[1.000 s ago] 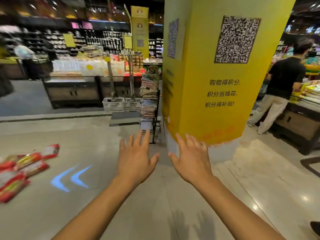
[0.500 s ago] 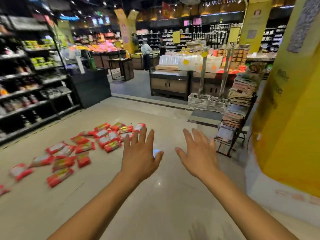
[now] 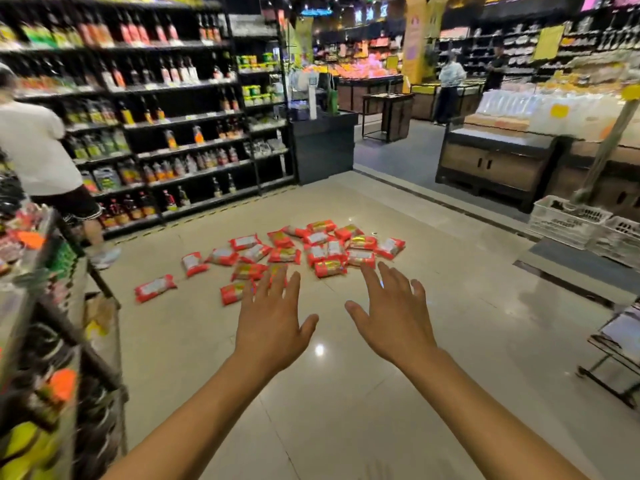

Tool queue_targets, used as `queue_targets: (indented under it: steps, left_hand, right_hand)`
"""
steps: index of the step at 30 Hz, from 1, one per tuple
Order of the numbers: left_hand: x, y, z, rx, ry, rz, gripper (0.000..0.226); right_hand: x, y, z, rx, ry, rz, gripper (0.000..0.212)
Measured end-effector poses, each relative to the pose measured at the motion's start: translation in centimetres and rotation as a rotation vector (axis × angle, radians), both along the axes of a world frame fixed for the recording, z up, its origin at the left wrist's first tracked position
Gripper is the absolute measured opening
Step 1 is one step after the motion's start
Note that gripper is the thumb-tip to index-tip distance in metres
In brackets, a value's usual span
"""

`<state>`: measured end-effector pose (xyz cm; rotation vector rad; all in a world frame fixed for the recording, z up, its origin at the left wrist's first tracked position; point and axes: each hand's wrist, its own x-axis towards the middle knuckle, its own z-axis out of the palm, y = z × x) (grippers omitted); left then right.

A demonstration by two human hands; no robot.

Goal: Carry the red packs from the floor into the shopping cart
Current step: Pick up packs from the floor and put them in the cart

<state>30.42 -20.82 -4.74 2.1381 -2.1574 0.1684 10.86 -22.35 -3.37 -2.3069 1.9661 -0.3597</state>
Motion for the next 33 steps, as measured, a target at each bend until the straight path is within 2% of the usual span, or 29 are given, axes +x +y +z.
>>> queue_targets:
  steps: [9, 14, 26, 33]
  left_hand:
    - [5.2, -11.9, -2.9, 0.065, 0.059, 0.094, 0.084]
    - [9.1, -17.8, -2.9, 0.034, 0.082, 0.133, 0.083]
    - [20.3, -27.9, -4.3, 0.034, 0.058, 0.335, 0.083]
    - [27.7, -37.3, -4.5, -0.036, 0.035, 0.481, 0.084]
  right_hand:
    - [5.3, -13.0, -1.2, 0.054, 0.074, 0.087, 0.073]
    - [9.3, -19.7, -1.0, 0.030, 0.086, 0.125, 0.072]
    - [22.4, -34.2, -3.0, 0.060, 0.077, 0.379, 0.072]
    - [30.7, -46.6, -3.3, 0.027, 0.019, 0.522, 0.071]
